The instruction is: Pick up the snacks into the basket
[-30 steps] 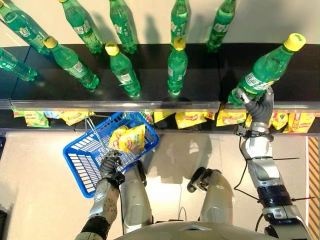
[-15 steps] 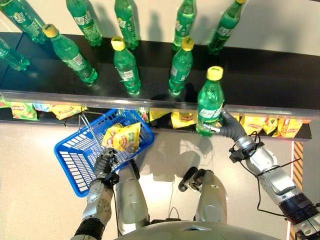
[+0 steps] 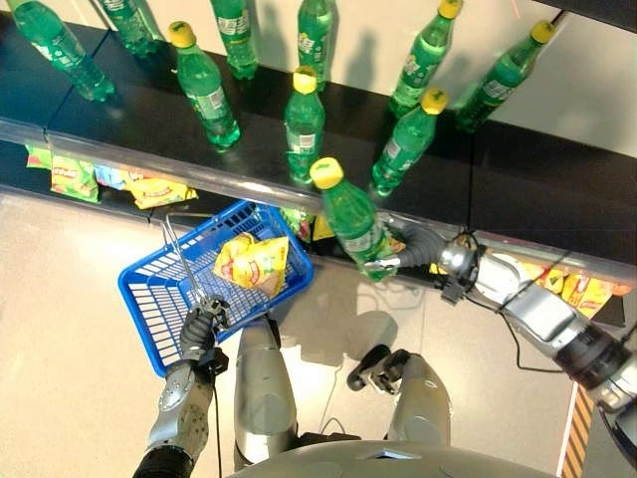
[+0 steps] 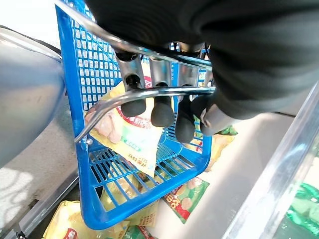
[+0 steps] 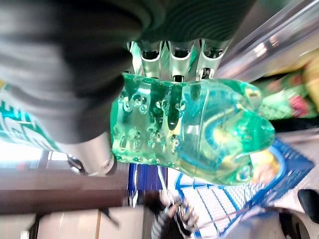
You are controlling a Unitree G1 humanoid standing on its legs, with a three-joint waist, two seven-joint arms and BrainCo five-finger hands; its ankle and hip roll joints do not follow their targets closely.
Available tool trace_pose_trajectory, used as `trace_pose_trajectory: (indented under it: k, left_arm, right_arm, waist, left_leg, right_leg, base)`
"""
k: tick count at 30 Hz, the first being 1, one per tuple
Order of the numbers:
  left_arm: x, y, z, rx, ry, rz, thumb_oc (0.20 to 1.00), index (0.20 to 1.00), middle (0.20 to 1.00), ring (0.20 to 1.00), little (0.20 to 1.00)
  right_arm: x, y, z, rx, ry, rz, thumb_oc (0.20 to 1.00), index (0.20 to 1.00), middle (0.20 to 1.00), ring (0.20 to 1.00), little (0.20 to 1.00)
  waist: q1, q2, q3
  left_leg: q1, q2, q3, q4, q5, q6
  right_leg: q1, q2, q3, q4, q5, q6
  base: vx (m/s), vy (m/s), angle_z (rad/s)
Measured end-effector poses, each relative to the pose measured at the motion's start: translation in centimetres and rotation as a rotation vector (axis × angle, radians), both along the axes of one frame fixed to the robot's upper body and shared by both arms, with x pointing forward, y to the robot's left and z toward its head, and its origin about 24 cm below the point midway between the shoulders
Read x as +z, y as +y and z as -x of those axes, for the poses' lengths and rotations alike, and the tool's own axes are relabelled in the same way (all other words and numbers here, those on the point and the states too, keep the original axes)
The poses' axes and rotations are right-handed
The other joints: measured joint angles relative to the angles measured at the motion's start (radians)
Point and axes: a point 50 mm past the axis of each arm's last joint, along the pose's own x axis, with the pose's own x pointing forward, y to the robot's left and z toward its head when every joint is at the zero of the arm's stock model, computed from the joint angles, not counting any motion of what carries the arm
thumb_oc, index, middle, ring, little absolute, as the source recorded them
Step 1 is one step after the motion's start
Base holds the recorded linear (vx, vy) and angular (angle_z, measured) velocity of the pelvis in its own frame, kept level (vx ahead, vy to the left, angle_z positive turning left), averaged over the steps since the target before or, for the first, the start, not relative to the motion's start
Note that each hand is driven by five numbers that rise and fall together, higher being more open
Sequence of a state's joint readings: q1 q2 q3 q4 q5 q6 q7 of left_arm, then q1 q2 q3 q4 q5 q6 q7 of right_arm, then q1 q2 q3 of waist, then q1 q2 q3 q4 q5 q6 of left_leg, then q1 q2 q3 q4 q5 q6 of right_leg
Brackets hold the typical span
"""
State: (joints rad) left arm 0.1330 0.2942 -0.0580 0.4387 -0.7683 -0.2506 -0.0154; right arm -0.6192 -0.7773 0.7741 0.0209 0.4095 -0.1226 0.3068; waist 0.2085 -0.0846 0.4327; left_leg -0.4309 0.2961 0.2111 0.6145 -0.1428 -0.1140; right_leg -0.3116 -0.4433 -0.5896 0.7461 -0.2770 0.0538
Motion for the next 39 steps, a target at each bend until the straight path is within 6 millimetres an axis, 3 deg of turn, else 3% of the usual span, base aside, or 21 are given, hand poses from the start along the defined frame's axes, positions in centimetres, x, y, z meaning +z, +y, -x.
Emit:
trace_pose_trajectory:
  k: [6, 12, 13, 18, 21, 27, 39]
  left_arm:
    - [0.5, -0.5, -0.4, -0.04, -0.024, 0.003, 0.2, 0.2, 0.2, 0.2, 0.2]
    - [1.4, -0.5, -1.3, -0.08, -0.046, -0.021, 0.2, 0.2, 0.2, 0.2, 0.2]
    - [1.6, -0.5, -1.4, -0.083, -0.052, -0.024, 0.2, 0.2, 0.2, 0.2, 0.2]
    - [2.2, -0.4, -2.2, -0.089, -0.071, -0.036, 0.2, 0.2, 0.2, 0.2, 0.2]
    - [2.8, -0.4, -3.0, -0.098, -0.084, -0.047, 0.2, 0.2, 0.2, 0.2, 0.2]
    - [3.7, -0.7, -4.1, -0.117, -0.112, -0.058, 0.2, 0.2, 0.2, 0.2, 0.2]
    - [5.4, -3.3, -5.1, -0.24, -0.173, -0.045, 0.2, 0.2, 0.2, 0.2, 0.2]
  right_arm:
    - [-0.5, 3.6, -3.2, -0.037, 0.092, -0.011, 0.2, 0.2, 0.2, 0.2, 0.2]
    - [-1.9, 6.4, -5.5, -0.128, 0.24, -0.05, 0.2, 0.2, 0.2, 0.2, 0.2]
    - [-2.4, 7.1, -6.0, -0.152, 0.269, -0.043, 0.2, 0.2, 0.2, 0.2, 0.2]
    - [-2.6, 8.9, -7.1, -0.213, 0.279, 0.009, 0.2, 0.2, 0.2, 0.2, 0.2]
    - [-2.3, 9.9, -8.1, -0.275, 0.2, 0.118, 0.2, 0.2, 0.2, 0.2, 0.2]
    - [-2.7, 10.8, -8.6, -0.39, 0.182, 0.15, 0.2, 0.2, 0.2, 0.2, 0.2]
    - [-4.8, 8.3, -9.0, -0.531, 0.153, 0.268, 0.2, 0.2, 0.2, 0.2, 0.2]
  waist:
    - [0.074, 0.002, 0.007]
    - [0.12, -0.002, 0.017]
    - [0.112, -0.002, 0.017]
    - [0.154, 0.001, 0.02]
    - [0.182, 0.002, 0.021]
    - [0.201, 0.003, 0.021]
    - [0.248, 0.035, 0.04]
  left_leg:
    - [-0.003, -0.019, -0.03, -0.031, 0.024, -0.005]
    - [-0.017, -0.034, -0.061, -0.038, 0.038, -0.007]
    - [-0.016, -0.031, -0.065, -0.042, 0.04, -0.008]
    - [-0.034, -0.048, -0.089, -0.045, 0.041, -0.007]
    - [-0.04, -0.052, -0.098, -0.044, 0.042, -0.008]
    - [-0.059, -0.064, -0.12, -0.04, 0.042, -0.007]
    - [-0.088, -0.089, -0.165, -0.029, 0.042, -0.007]
  right_leg:
    - [0.029, 0.0, -0.024, -0.019, -0.004, 0.009]
    - [0.045, 0.003, -0.03, -0.028, -0.009, 0.022]
    - [0.054, 0.004, -0.04, -0.034, -0.008, 0.022]
    - [0.061, 0.003, -0.054, -0.036, -0.014, 0.029]
    - [0.064, 0.004, -0.056, -0.036, -0.018, 0.033]
    - [0.066, 0.003, -0.061, -0.036, -0.024, 0.042]
    - [0.081, -0.003, -0.084, -0.03, -0.037, 0.055]
  base:
    - [0.01, -0.032, 0.19]
    - [0.0, -0.039, 0.2]
    - [0.0, -0.029, 0.14]
    - [0.0, -0.018, 0.16]
    - [-0.01, -0.001, 0.09]
    - [0.0, -0.004, 0.12]
    - [0.0, 0.0, 0.12]
